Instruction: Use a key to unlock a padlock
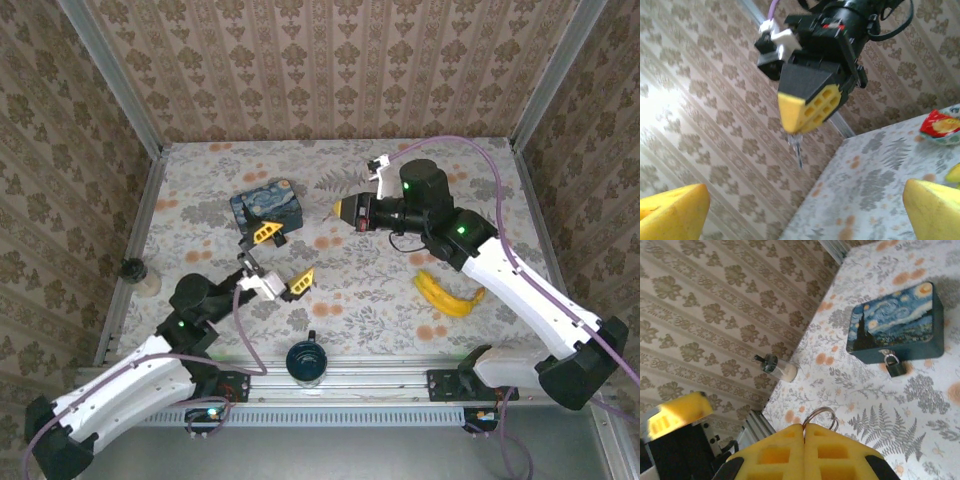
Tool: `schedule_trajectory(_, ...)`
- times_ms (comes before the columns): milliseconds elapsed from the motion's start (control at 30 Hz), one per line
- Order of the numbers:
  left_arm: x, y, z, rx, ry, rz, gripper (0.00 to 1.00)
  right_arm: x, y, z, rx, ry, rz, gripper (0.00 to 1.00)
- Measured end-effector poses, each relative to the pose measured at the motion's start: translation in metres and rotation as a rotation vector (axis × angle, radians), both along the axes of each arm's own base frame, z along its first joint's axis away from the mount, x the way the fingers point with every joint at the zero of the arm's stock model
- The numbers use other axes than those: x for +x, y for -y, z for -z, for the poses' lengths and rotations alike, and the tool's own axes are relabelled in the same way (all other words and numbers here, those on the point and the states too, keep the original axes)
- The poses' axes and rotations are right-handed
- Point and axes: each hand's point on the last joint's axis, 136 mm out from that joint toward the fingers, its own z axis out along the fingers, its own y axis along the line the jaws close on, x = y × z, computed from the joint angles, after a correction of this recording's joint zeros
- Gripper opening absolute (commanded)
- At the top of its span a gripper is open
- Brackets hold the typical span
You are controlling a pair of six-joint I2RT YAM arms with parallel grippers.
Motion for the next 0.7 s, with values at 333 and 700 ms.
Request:
schedule_trajectory(333,0.055,-0.05,-0.022,-0.338,-0.624,-0.218,0.92,-0.017,0.0,-0.006,0.063,0.122,-0.114,0.0)
schedule_trajectory(700,0.051,-0.036,-0.01,-0.381,-0.874,-0.066,0.76,-0.025,-0.013,-0.029,0.149,0.193,-0.215,0.0)
